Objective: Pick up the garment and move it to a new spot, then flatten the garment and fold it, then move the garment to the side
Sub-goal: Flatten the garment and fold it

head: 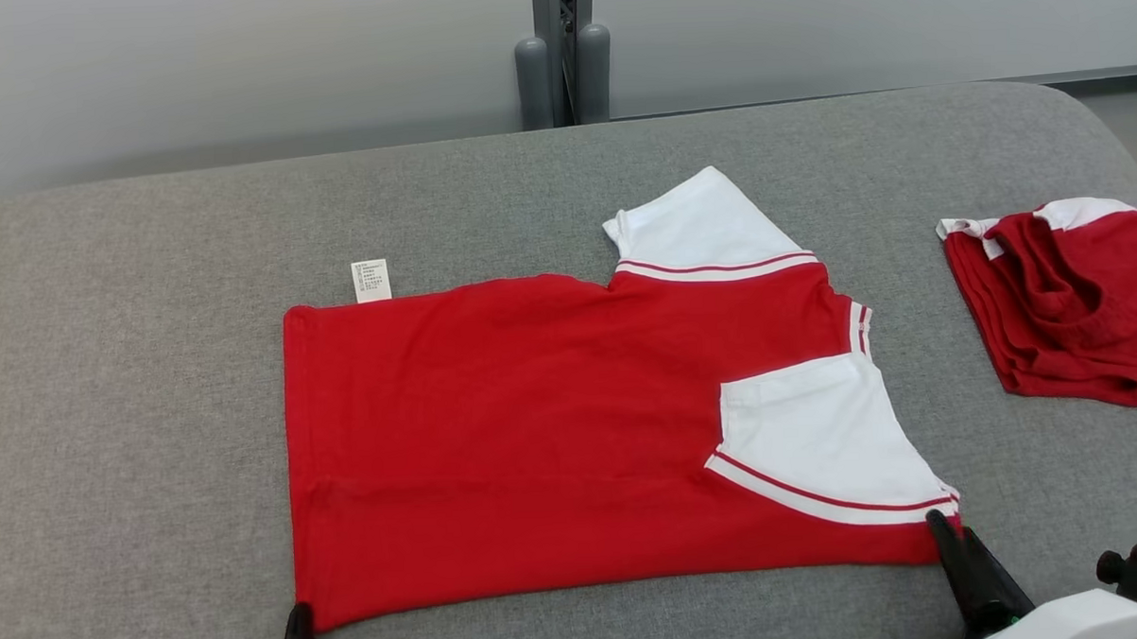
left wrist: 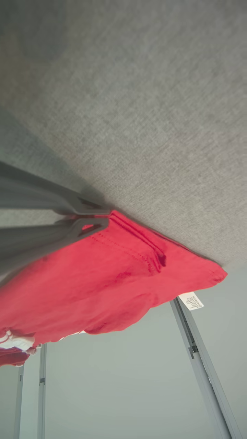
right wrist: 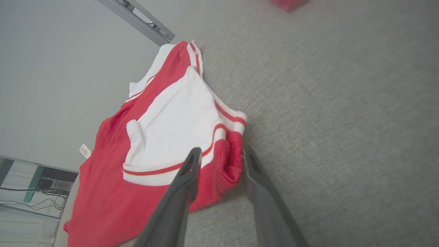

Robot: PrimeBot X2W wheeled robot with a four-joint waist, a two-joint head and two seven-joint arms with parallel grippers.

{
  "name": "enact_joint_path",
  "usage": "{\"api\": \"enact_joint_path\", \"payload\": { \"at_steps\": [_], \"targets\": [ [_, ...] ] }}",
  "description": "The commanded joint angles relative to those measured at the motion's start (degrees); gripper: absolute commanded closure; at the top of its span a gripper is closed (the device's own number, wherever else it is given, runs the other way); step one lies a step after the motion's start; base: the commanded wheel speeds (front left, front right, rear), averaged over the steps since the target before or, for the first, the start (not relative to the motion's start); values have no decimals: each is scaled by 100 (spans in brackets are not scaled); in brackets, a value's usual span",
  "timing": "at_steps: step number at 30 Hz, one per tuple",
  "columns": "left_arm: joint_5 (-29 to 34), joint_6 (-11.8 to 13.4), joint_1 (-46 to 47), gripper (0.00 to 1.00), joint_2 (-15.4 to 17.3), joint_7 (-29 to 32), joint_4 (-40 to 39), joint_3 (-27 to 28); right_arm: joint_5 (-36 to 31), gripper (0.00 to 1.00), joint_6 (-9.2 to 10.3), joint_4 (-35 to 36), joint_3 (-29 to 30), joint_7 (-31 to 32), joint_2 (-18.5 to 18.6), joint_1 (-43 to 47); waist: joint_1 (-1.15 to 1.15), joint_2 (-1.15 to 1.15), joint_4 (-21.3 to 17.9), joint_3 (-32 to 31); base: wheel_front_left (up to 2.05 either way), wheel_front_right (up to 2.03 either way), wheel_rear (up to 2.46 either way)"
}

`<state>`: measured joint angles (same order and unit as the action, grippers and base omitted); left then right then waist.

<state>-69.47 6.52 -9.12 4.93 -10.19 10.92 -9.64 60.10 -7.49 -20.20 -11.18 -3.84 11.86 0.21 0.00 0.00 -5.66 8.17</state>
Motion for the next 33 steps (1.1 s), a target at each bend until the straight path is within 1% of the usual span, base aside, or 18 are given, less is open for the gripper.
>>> {"api": "enact_joint_path", "payload": {
  "at_steps": [1, 2, 3, 4, 9, 12, 16, 19, 24, 28, 33],
  "targets": [
    [108, 46, 18, 53, 99, -46, 8, 24, -88, 0, -1, -42, 72, 5, 12, 44, 0, 0, -29, -11, 0, 0, 0],
    [108, 46, 18, 53, 99, -46, 8, 24, -88, 0, -1, -42, 72, 5, 12, 44, 0, 0, -29, -11, 0, 0, 0],
    [132, 73, 7, 16, 133, -50, 10, 32, -109, 0, -1, -58, 114, -6, 6, 74, 0, 0, -42, -16, 0, 0, 0],
    [158, 78, -5, 0, 162, -66, 3, 45, -131, 0, -1, -66, 147, -8, -6, 102, 0, 0, -56, -20, 0, 0, 0],
    [397, 167, 80, 0, 426, -149, -112, 132, -258, 0, -1, 13, 379, -16, 29, 232, 0, 0, -115, -29, 0, 0, 0],
    [608, 241, 273, 0, 677, -86, -209, 85, -371, 0, -1, 164, 547, 32, 137, 245, 0, 0, -144, -27, 0, 0, 0],
    [982, 318, 695, 0, 1070, 149, -296, -96, -586, 0, -1, 459, 758, 169, 288, 121, 0, 0, -172, 10, 0, 0, 0],
    [1218, 323, 1191, 0, 1353, 411, -218, -238, -738, 0, -1, 697, 790, 359, 367, 4, 0, 0, -198, 78, 0, 0, 0],
    [1528, 238, 2115, 0, 1700, 896, 185, -513, -971, 0, -1, 1034, 760, 675, 423, -325, 0, 0, -293, 313, 0, 0, 0],
    [1693, 153, 2820, 0, 1867, 1192, 711, -662, -1090, 0, -1, 1289, 659, 919, 371, -625, 0, 0, -433, 585, 0, 0, 0],
    [1945, 34, 3549, 0, 1991, 1356, 1335, -852, -1234, 0, -1, 1474, 545, 1106, 345, -948, 0, 0, -593, 945, 0, 0, 0]
  ]
}}
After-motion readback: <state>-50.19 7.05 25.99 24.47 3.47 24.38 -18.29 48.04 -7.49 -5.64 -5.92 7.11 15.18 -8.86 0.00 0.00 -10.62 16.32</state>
